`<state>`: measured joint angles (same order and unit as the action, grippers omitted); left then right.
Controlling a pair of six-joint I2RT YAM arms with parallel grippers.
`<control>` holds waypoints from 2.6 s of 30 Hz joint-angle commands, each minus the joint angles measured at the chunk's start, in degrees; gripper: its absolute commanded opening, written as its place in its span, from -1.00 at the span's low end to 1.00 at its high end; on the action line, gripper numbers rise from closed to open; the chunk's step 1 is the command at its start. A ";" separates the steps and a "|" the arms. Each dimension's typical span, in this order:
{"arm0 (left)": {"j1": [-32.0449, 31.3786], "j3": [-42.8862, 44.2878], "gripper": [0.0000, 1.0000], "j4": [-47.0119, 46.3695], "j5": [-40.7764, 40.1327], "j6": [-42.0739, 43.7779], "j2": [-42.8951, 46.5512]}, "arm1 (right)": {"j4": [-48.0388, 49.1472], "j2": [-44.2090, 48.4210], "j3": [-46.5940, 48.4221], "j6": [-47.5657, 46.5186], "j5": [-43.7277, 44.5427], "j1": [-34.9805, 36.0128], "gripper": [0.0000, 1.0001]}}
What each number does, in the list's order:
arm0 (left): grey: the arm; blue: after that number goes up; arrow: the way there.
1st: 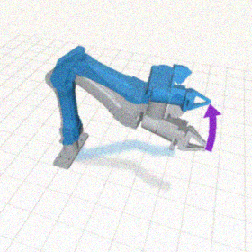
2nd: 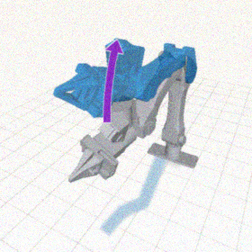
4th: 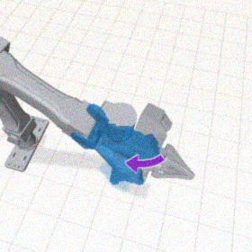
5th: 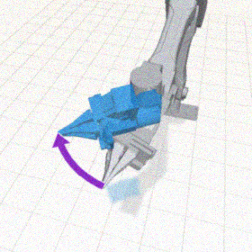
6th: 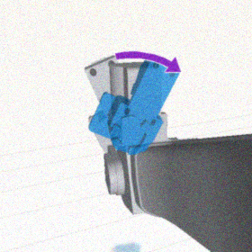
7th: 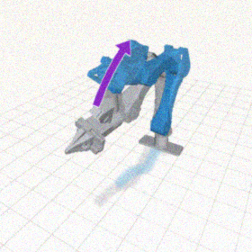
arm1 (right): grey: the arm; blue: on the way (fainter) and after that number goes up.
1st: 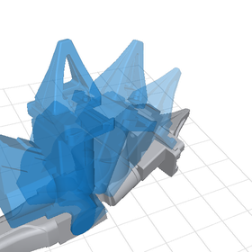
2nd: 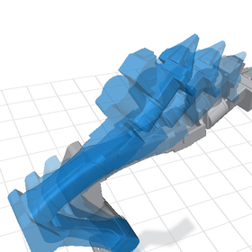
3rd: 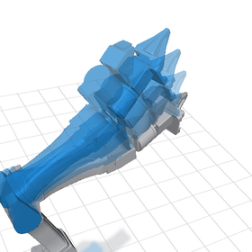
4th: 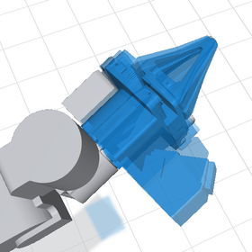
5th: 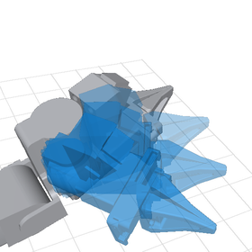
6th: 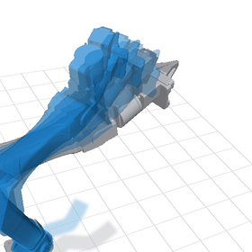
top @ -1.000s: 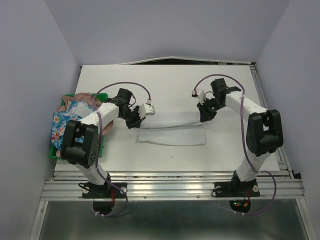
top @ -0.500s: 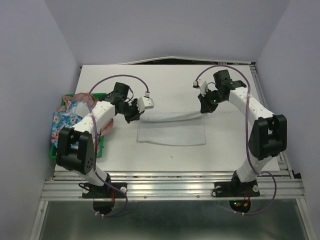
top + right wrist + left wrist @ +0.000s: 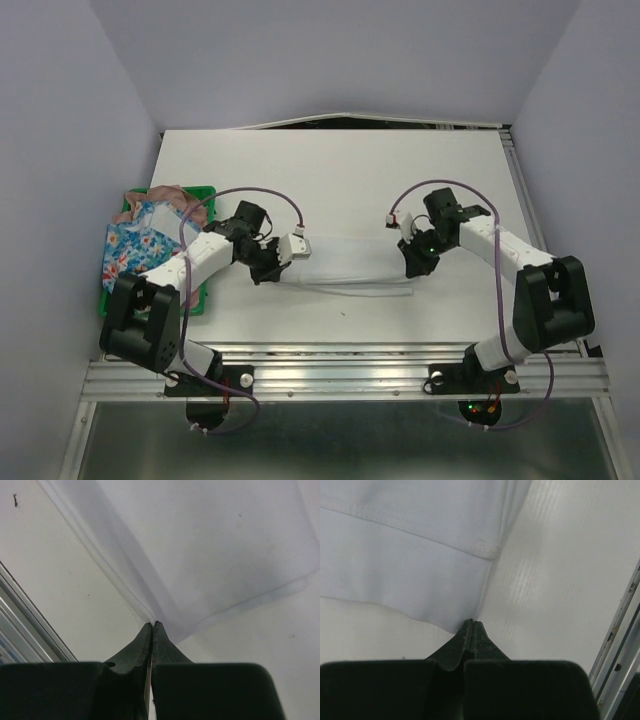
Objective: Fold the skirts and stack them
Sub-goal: Fold the skirt
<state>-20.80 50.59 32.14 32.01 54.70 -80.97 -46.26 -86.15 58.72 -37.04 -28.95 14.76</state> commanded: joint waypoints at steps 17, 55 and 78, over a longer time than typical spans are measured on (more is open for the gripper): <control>-1.44 0.82 -0.11 0.54 -0.72 -2.49 2.56 | -3.65 1.32 1.65 -0.49 -2.07 1.41 -0.01; -14.09 -3.91 -0.31 -15.36 -9.69 -16.47 -5.17 | 4.16 -25.65 12.71 12.25 17.35 6.15 -0.05; -33.52 3.74 -0.10 -10.25 -21.27 -18.24 7.31 | 1.44 -28.12 42.46 14.00 12.44 6.15 0.36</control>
<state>-54.35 57.43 20.45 17.78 32.53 -76.38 -43.70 -121.23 104.29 -26.48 -8.05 20.95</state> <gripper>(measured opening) 0.441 0.675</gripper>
